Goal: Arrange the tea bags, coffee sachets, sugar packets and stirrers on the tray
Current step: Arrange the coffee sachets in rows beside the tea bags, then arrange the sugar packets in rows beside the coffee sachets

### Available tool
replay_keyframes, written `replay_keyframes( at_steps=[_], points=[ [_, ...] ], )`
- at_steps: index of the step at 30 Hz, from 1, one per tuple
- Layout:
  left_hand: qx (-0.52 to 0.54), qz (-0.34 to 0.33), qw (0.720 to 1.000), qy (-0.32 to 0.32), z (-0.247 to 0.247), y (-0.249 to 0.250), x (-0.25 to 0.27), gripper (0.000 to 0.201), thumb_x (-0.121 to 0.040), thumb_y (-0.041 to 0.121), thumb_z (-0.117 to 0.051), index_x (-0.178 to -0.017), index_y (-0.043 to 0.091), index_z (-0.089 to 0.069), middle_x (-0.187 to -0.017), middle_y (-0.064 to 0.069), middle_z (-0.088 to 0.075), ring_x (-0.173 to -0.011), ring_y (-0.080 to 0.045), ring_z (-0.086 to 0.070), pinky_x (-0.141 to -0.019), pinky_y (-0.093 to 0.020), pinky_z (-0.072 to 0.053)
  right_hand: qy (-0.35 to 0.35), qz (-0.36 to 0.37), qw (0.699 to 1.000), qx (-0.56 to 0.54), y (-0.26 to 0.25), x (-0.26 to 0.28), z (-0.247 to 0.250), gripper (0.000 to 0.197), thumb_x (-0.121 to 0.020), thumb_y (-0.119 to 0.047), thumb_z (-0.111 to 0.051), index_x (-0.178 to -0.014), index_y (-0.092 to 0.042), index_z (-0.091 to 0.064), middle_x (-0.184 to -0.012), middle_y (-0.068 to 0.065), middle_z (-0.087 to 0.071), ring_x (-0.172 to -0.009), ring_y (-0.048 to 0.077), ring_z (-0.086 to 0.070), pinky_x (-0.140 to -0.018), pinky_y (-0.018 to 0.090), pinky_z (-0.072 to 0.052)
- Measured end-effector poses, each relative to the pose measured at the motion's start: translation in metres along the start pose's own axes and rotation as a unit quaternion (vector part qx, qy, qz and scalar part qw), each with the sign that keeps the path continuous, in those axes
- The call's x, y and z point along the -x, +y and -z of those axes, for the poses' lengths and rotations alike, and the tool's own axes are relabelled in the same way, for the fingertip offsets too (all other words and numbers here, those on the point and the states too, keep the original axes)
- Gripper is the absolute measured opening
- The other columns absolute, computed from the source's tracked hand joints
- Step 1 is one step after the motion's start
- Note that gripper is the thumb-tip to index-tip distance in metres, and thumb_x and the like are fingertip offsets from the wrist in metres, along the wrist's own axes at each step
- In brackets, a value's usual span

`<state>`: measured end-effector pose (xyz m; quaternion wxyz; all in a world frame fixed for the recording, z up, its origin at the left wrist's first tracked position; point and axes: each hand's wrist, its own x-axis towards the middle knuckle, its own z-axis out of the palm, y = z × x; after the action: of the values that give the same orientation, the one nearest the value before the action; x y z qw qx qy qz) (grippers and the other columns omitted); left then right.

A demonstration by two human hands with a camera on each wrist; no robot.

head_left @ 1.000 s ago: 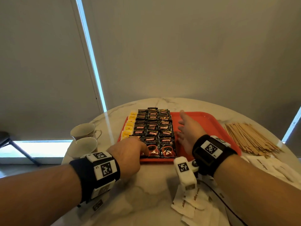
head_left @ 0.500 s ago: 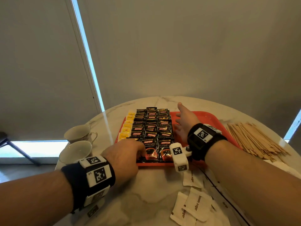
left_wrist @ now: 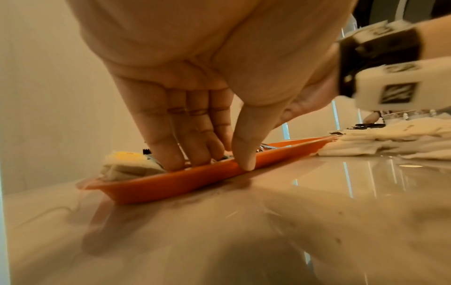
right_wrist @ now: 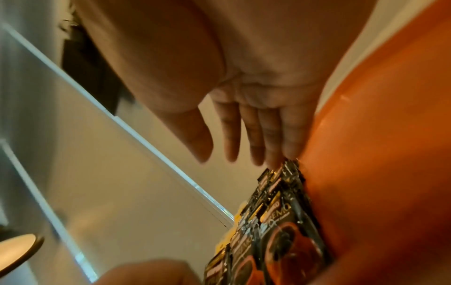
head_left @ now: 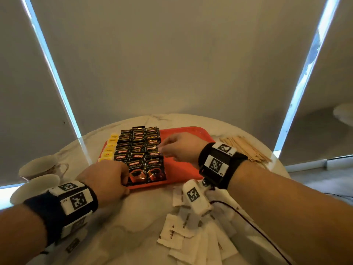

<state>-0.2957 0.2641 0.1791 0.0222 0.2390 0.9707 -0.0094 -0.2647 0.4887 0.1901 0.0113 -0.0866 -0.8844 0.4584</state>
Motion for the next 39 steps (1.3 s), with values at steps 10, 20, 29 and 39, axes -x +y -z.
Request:
replay_keyframes(
  at_steps=[10, 20, 29, 39],
  points=[
    [0.092, -0.201, 0.974, -0.037, 0.014, 0.057, 0.032, 0.071, -0.075, 0.061, -0.083, -0.136, 0.042, -0.05, -0.129, 0.023, -0.05, -0.112, 0.002, -0.052, -0.095, -0.019, -0.048, -0.006, -0.12, 0.96, 0.251, 0.034, 0.106, 0.077, 0.032, -0.087, -0.038, -0.076, -0.117, -0.029, -0.07, -0.11, -0.011, -0.065, -0.095, 0.008, -0.056, -0.072, 0.024, -0.041],
    [-0.052, -0.315, 0.935, -0.157, -0.001, 0.151, 0.044, 0.112, -0.071, 0.065, -0.085, -0.16, 0.051, -0.019, -0.171, 0.017, -0.015, -0.155, -0.017, -0.024, -0.121, -0.05, -0.036, -0.083, -0.201, 0.894, 0.391, 0.071, 0.154, 0.091, 0.077, -0.081, -0.017, -0.072, -0.146, -0.047, -0.045, -0.15, -0.004, -0.047, -0.131, 0.02, -0.045, -0.1, 0.036, -0.048],
    [-0.071, -0.308, 0.936, -0.153, 0.0, 0.127, 0.053, 0.074, -0.083, 0.05, -0.081, -0.147, 0.053, -0.044, -0.162, 0.023, -0.028, -0.143, -0.008, -0.036, -0.112, -0.033, -0.041, -0.116, -0.106, 0.894, 0.419, 0.057, 0.164, 0.059, 0.068, -0.093, -0.017, -0.059, -0.152, -0.044, -0.039, -0.146, -0.004, -0.053, -0.13, 0.021, -0.051, -0.103, 0.035, -0.048],
    [-0.019, -0.227, 0.957, -0.178, 0.007, 0.067, 0.066, 0.062, -0.076, 0.054, -0.085, -0.127, 0.058, -0.049, -0.136, 0.031, -0.041, -0.125, 0.005, -0.042, -0.098, -0.015, -0.04, -0.159, -0.017, 0.902, 0.401, 0.019, 0.148, 0.013, 0.063, -0.096, -0.011, -0.055, -0.154, -0.031, -0.04, -0.147, 0.001, -0.052, -0.127, 0.022, -0.054, -0.089, 0.03, -0.048]
  ],
)
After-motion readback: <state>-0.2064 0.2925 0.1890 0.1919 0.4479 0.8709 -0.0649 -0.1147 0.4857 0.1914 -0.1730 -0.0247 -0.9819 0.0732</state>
